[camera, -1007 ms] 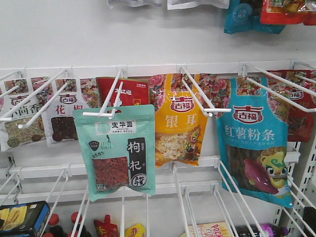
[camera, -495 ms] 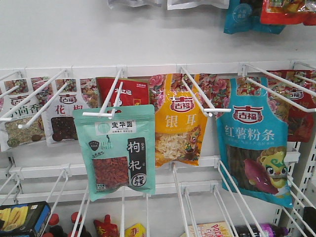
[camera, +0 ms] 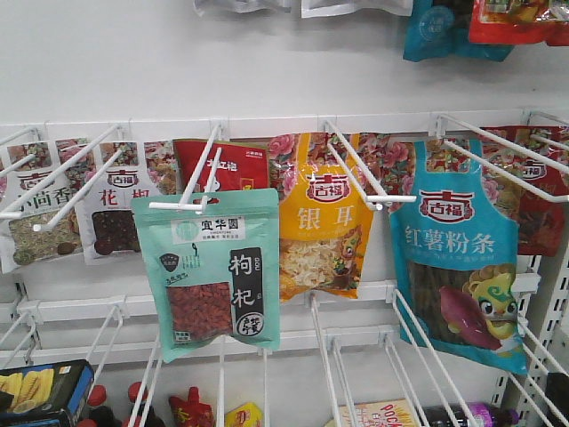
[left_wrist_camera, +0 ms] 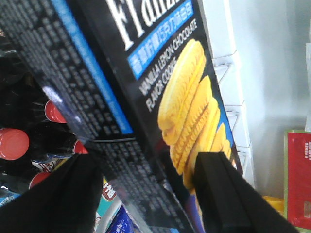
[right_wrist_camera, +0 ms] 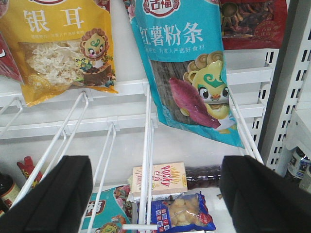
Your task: Pick snacks and fruit into basket
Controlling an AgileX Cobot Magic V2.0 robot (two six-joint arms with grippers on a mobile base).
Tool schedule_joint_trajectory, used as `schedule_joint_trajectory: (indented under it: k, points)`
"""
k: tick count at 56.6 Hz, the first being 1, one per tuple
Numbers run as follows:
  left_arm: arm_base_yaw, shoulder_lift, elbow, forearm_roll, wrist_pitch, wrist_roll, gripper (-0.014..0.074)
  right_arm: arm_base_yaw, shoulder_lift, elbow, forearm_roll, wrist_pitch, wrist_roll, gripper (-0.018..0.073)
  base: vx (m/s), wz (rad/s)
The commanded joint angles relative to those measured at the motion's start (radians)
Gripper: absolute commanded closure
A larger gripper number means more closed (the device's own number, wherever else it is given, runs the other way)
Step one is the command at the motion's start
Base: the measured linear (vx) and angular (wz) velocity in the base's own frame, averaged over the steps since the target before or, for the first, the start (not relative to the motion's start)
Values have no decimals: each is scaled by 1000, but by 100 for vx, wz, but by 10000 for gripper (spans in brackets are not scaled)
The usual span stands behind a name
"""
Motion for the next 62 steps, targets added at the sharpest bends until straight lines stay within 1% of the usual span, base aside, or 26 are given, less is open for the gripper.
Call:
schedule_joint_trajectory:
  k: [1, 14, 18, 20, 22, 25, 26, 29, 31, 32, 33, 34, 35, 36, 37, 38, 39, 40, 42, 45, 47, 48, 51, 54, 60, 62]
  points:
    - [-5, 2, -9, -19, 37, 5, 112, -5, 5, -37, -11, -76, -7, -32, 0, 0]
    - [-5, 2, -9, -20, 70, -9, 112, -5, 5, -37, -11, -76, -7, -32, 0, 0]
    - [-5, 2, -9, 2, 69, -77, 112, -5, 5, -37, -11, -76, -7, -32, 0, 0]
    - [-5, 2, -9, 35, 68, -137, 112, -5, 5, -37, -11, -76, -7, -32, 0, 0]
    - [-5, 2, -9, 86, 71, -212, 112, -5, 5, -37, -11, -76, -7, -32, 0, 0]
    - [-5, -2, -12, 208, 72, -352, 112, -5, 5, -37, -10, -76, -7, -32, 0, 0]
    - [-5, -2, -14, 238, 72, -380, 112, -5, 5, -37, -10, -76, -7, -32, 0, 0]
    - [-5, -9, -27, 369, 70, -489, 112, -5, 5, -37, -10, -78, -7, -32, 0, 0]
    - [-5, -19, -40, 468, 73, -581, 112, -5, 5, -37, -10, -78, -7, -32, 0, 0]
    - [-5, -25, -48, 502, 76, -626, 112, -5, 5, -37, -10, -78, -7, -32, 0, 0]
    - [-5, -32, -56, 570, 75, -673, 112, -5, 5, -37, -10, -78, -7, -32, 0, 0]
    - [-5, -37, -63, 588, 74, -706, 112, -5, 5, -37, -10, -78, -7, -32, 0, 0]
    - [-5, -46, -72, 643, 72, -741, 112, -5, 5, -37, -10, -78, -7, -32, 0, 0]
    - [-5, -55, -78, 702, 69, -799, 112, -5, 5, -37, -10, -78, -7, -32, 0, 0]
    - [-5, -63, -91, 779, 69, -881, 112, -5, 5, -37, -10, -78, -7, -32, 0, 0]
    - [-5, -69, -95, 799, 69, -903, 112, -5, 5, -37, -10, -78, -7, -32, 0, 0]
    - [-5, -77, -107, 877, 68, -989, 112, -5, 5, -37, -10, -78, -7, -32, 0, 0]
    - [-5, -85, -111, 917, 68, -1032, 112, -5, 5, -37, -10, -78, -7, -32, 0, 0]
    - [-5, -97, -121, 1028, 68, -1154, 112, -5, 5, -37, -10, -78, -7, -32, 0, 0]
    - [-5, -116, -127, 1144, 77, -1294, 112, -5, 5, -37, -10, -78, -7, -32, 0, 0]
    - [-8, -130, -127, 1215, 76, -1358, 112, -5, 5, -37, -10, -78, -7, -32, 0, 0]
    - [-15, -137, -127, 1265, 71, -1385, 112, -5, 5, -37, -10, -78, -7, -32, 0, 0]
    - [-27, -151, -127, 1336, 61, -1445, 112, -5, 5, -37, -10, -78, -7, -32, 0, 0]
    - [-45, -151, -127, 1377, 45, -1482, 112, -5, 5, -37, -10, -78, -7, -32, 0, 0]
    - [-95, -146, -126, 1436, 20, -1518, 112, -5, 5, -37, -10, -78, -7, -32, 0, 0]
    - [-119, -149, -126, 1481, 11, -1555, 112, -5, 5, -37, -10, -78, -7, -32, 0, 0]
